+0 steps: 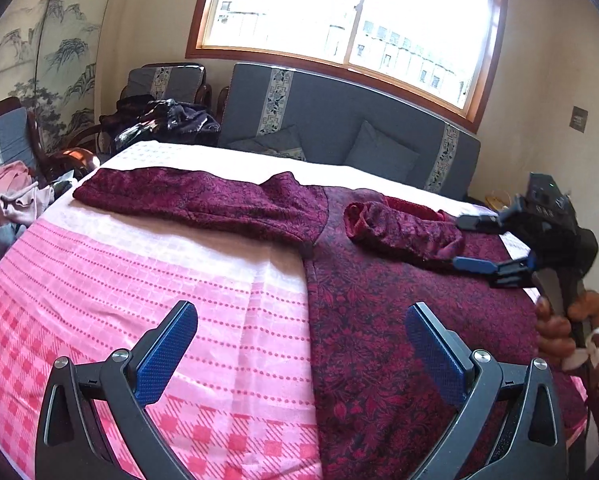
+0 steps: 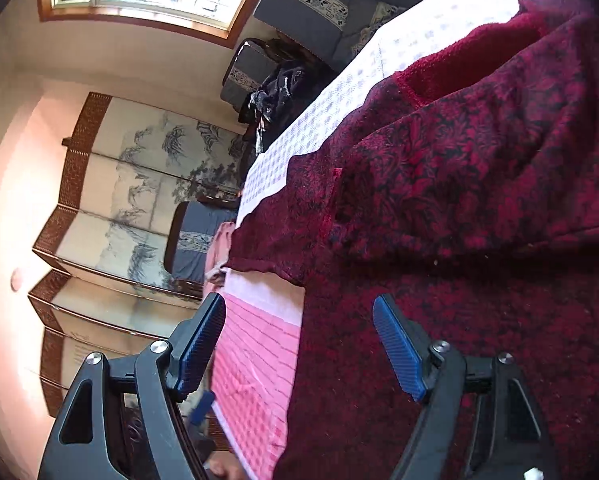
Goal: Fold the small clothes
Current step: 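Carry the sleeve across the sweater body with the right gripper and release, then grasp the other sleeve with the left gripper and fold it across the body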
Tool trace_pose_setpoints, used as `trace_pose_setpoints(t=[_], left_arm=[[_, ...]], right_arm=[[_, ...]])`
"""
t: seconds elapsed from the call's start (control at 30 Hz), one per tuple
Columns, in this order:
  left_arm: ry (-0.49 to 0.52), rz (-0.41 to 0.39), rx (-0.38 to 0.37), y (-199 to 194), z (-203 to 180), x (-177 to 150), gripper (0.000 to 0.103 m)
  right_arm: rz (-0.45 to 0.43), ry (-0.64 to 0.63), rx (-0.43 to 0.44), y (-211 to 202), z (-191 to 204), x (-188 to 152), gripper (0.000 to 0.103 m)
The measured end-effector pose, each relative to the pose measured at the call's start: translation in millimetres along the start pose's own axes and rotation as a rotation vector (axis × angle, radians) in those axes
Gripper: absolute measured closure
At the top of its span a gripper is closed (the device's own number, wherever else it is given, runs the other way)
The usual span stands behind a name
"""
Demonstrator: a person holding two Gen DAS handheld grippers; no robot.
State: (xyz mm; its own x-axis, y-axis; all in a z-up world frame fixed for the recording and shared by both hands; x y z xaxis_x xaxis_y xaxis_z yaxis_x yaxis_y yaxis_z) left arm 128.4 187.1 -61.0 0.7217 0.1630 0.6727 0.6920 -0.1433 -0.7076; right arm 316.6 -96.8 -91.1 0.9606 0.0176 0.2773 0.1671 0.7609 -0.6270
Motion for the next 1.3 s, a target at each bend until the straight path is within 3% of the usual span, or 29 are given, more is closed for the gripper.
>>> trace_pose_setpoints(t=[0.1, 0.17, 0.33, 0.4, 0.57, 0.63, 0.7, 0.97, 1.0, 1.07, 1.1, 1.23, 1.3], left_arm=[[-0.04, 0.053, 0.024, 15, 37, 28, 0.0], [-0.114, 0.052, 0.003, 25, 72, 44, 0.0], [-0.307, 0.052, 0.026, 50, 174, 80, 0.006], [-0.358, 0.077, 0.063, 61, 214, 95, 0.006], [-0.553, 0.141, 0.053, 88, 300, 110, 0.014], [-0.616, 0.162, 0.023, 100, 319, 108, 0.026], [-0.647, 0.195, -0.005, 115, 328, 107, 0.026], [-0.594, 0.166, 0.076, 137, 336, 131, 0.027], [-0.58, 0.162, 0.09, 139, 335, 133, 0.031], [-0.572, 0.169, 0.104, 147, 336, 134, 0.069], [-0.599, 0.189, 0.083, 153, 338, 132, 0.094], [-0.643, 0.134, 0.043, 150, 338, 132, 0.094], [-0.653, 0.042, -0.034, 134, 328, 139, 0.094]], right_arm=[[-0.082, -0.124, -0.273, -24, -5, -34, 0.028], [-0.113, -0.142, -0.346, -34, -14, -48, 0.028], [-0.123, -0.088, -0.347, -37, -42, -62, 0.028], [-0.114, -0.072, -0.35, -35, -53, -67, 0.028], [-0.123, -0.08, -0.371, -29, -58, -74, 0.029], [-0.129, -0.089, -0.377, -27, -54, -75, 0.028], [-0.131, -0.09, -0.381, -26, -54, -75, 0.028], [-0.161, -0.071, -0.334, -30, -56, -79, 0.028], [-0.165, -0.067, -0.327, -31, -57, -79, 0.028], [-0.17, -0.062, -0.316, -33, -58, -79, 0.028], [-0.172, -0.06, -0.312, -33, -58, -79, 0.028], [-0.176, -0.054, -0.293, -36, -60, -79, 0.028], [-0.18, -0.049, -0.275, -38, -62, -79, 0.028]])
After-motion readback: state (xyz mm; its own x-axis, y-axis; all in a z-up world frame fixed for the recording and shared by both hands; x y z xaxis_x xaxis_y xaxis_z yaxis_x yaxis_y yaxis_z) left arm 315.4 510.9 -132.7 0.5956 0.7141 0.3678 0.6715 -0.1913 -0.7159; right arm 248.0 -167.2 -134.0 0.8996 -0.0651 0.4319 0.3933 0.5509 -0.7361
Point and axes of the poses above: each gripper's, at about its wrist camera, not at the fingertips, and y roughly the way its jaws point, z to its left, x to its top, the point moved 4 cm from there along y, roughly the way its jaws point, and after that the axes turned 10 degrees about z, right-handed, at the moved point
